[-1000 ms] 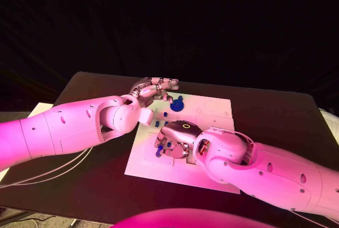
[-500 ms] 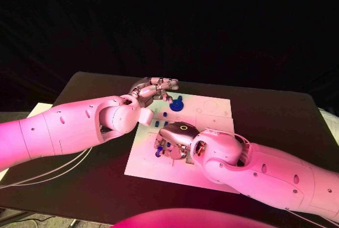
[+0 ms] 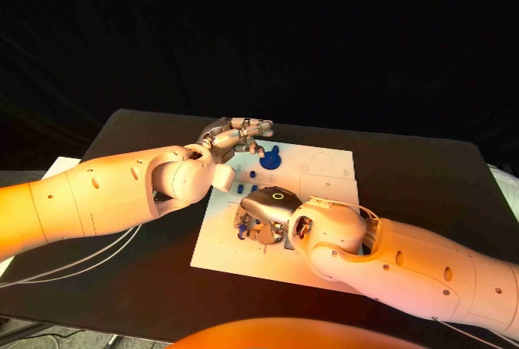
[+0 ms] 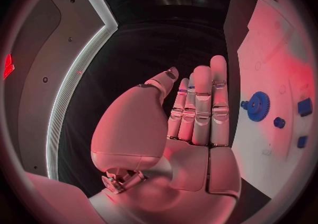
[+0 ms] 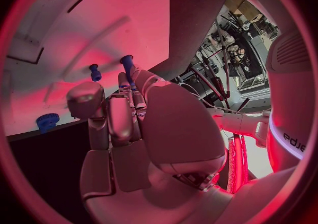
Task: Assemble the parts on the task board
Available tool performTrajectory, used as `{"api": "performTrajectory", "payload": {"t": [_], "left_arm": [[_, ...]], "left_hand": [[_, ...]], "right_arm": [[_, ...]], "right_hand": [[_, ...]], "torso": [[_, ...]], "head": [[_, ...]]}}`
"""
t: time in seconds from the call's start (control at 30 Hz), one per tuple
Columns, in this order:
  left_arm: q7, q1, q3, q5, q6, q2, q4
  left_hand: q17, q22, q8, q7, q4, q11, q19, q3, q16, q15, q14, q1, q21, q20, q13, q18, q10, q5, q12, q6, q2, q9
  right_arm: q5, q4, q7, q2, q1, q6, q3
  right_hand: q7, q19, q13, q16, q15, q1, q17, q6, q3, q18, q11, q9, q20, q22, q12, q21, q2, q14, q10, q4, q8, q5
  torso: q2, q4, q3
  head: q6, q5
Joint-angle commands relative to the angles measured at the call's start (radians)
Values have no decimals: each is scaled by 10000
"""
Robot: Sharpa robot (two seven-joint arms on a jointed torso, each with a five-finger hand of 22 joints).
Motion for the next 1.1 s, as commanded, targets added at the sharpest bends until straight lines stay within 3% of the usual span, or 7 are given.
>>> {"api": "performTrajectory", "payload": {"t": [0.03,0.1,0.17,0.6,0.83,0.97,1.1], "left_arm": [[51,3,5,-42,127,22,4],[46,3,5,-42,125,24,-1],[32,3,5,-42,121,29,-8],[-36,3,5,-42,107,-12,-21],[-50,2,4,-42,125,-87,-25],[-45,2,4,-42,117,-158,-8],[-38,1,3,-42,115,-207,4]], "left_hand": [[-16,-13,32,-9,9,3,43,-59,-50,8,-85,136,-44,41,14,106,-70,-17,58,-43,-1,-13],[-16,-13,32,-9,9,3,43,-59,-50,8,-85,136,-44,41,14,106,-70,-17,58,-43,-1,-13],[-17,-14,32,-9,8,3,43,-60,-50,8,-85,138,-44,41,14,106,-71,-17,59,-44,0,-13],[-24,-22,35,-5,-10,6,48,-66,-44,10,-91,176,-56,43,14,107,-93,-14,77,-65,6,-13],[-26,-24,34,-2,-14,8,49,-69,-43,11,-92,183,-58,43,13,107,-101,-14,78,-72,4,-14],[-27,-25,33,0,-18,10,50,-72,-42,11,-94,189,-61,43,12,107,-109,-14,80,-78,2,-14],[-27,-25,33,0,-18,10,50,-72,-42,11,-94,189,-61,43,12,107,-109,-14,80,-78,2,-14]], "right_arm": [[-74,-65,-36,12,-43,315,-64],[-45,-76,-12,13,-43,353,-71],[-70,-73,8,5,-43,324,-77],[-107,658,18,-720,-98,-1122,-4],[1413,1783,-211,-2247,20,-1434,520],[2902,2251,-482,-3372,219,-1681,680],[3861,2687,-811,-4396,305,-2181,741]], "right_hand": [[138,-146,-40,-28,139,-671,-123,-539,-56,-104,-56,-113,77,-162,5,-61,-415,274,-349,116,-50,380],[258,-287,-54,-260,286,-1015,-457,-1201,-250,-54,115,-186,185,-540,-3,-321,-723,186,-1252,189,-51,509],[147,-377,-56,-426,246,-1188,-697,-1911,-544,2,126,-191,252,-775,3,-492,-917,139,-2309,130,-40,484],[-41,-352,9,-544,215,-1366,-867,-2399,-1531,21,161,-133,231,-902,221,-602,-824,163,-3029,-15,-11,580],[42,-351,36,-614,316,-1486,-1002,-2181,-2088,22,166,-114,327,-974,560,-654,-715,159,-2479,51,3,639],[359,-282,228,-541,283,-1826,-929,-2002,-2611,5,115,-97,327,-831,1224,-548,-761,194,-1190,291,39,917],[159,184,734,442,37,-1811,463,-1627,-2826,-203,-210,-32,127,605,2132,434,-692,488,585,411,233,1019]], "torso": [[-1,-4,-2],[-2,-6,-1],[-2,-4,4],[5,5,9],[-24,-36,-1],[-42,-133,-5],[-60,-254,19]], "head": [[-9,18],[-9,26],[-7,30],[-33,2],[54,-176],[100,-379],[175,-658]]}}
